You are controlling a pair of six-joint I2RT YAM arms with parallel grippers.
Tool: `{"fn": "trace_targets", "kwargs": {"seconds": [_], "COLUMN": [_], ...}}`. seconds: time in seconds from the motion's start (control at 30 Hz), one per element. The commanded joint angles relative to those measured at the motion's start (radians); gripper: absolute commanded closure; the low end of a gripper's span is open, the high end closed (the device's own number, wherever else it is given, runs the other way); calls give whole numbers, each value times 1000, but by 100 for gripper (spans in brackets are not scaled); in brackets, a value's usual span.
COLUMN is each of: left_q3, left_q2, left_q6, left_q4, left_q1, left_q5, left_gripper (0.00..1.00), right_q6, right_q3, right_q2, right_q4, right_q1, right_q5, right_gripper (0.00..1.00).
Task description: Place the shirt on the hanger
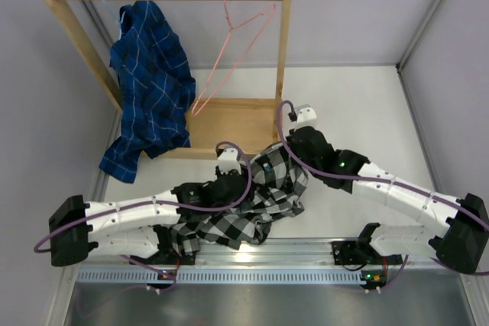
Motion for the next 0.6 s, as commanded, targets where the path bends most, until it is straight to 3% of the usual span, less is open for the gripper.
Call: {"fn": "trace_targets", "kwargs": {"seconds": [0.0,0.17,0.33,0.43,0.57], "left_q3": [37,24,-1,-16,-32], "left_q2": [19,20,6,-23,-86], "left_q6": [-44,-55,-66,-61,-61], "left_q4": [40,55,75,75,38], "left_q1": [-4,1,28,35,48], "left_q5": [2,-7,19,17,3], "left_gripper": [44,50,85,95,100], "right_q6": [17,27,34,33,39], "right_q3": [22,2,-31,-44,-54], "right_q2": [-26,-30,-44,-41,-50], "right_q4": [62,97,119,119,119], "right_q1": [-5,9,13,13,13], "right_q5": [-8,-28,-43,-26,-28], "right_gripper": [100,100,100,100,100]}}
